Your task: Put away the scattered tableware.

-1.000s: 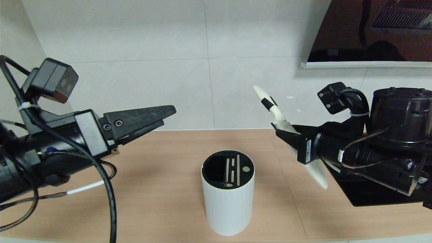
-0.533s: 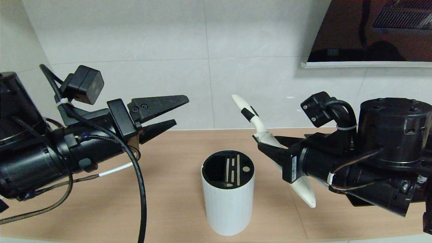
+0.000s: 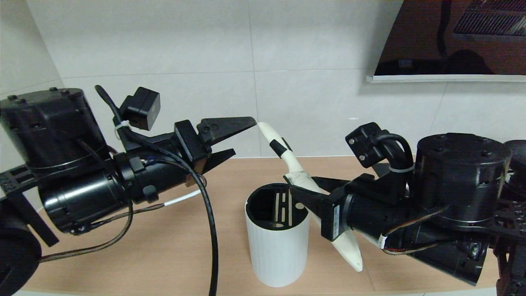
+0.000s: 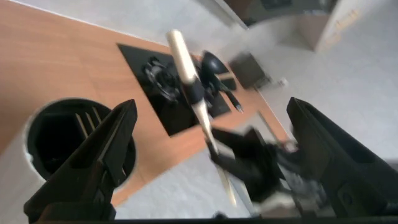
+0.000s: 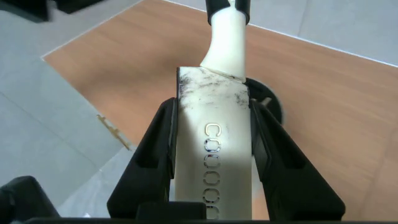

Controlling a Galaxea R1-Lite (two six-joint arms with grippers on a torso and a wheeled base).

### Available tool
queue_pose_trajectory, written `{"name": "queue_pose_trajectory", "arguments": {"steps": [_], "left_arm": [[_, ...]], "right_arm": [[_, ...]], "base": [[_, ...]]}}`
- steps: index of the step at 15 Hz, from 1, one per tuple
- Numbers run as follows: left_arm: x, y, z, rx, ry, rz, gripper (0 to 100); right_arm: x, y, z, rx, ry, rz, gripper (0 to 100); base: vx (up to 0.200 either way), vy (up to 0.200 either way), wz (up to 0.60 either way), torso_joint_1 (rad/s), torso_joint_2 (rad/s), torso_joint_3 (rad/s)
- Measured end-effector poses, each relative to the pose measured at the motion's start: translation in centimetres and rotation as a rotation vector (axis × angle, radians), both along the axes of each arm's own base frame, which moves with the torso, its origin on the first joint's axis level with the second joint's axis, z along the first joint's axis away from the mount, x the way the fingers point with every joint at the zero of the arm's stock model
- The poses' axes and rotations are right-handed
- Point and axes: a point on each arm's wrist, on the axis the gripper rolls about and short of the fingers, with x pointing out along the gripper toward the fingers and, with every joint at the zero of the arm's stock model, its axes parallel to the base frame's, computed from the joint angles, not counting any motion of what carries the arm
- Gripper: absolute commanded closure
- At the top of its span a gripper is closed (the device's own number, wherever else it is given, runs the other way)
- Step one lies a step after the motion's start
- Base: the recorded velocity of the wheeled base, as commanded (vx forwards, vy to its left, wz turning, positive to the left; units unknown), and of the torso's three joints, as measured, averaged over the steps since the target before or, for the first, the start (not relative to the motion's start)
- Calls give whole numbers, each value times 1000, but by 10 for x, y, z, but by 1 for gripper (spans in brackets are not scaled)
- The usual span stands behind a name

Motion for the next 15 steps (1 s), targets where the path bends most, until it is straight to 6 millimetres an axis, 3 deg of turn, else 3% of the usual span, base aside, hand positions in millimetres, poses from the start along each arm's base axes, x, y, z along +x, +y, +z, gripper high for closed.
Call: {"name": "queue_pose_trajectory", "arguments": {"steps": [6,15], "left_arm": [[6,-25,-17,35,50,-22,0],[19,-36,-33,67,91,22,0]], "right_arm": [[2,19,-11,44,11,13,100],[-7,26,-19,25,27,51,100]], "base": [[0,0,0,0,0,0],[0,0,0,0,0,0]]}}
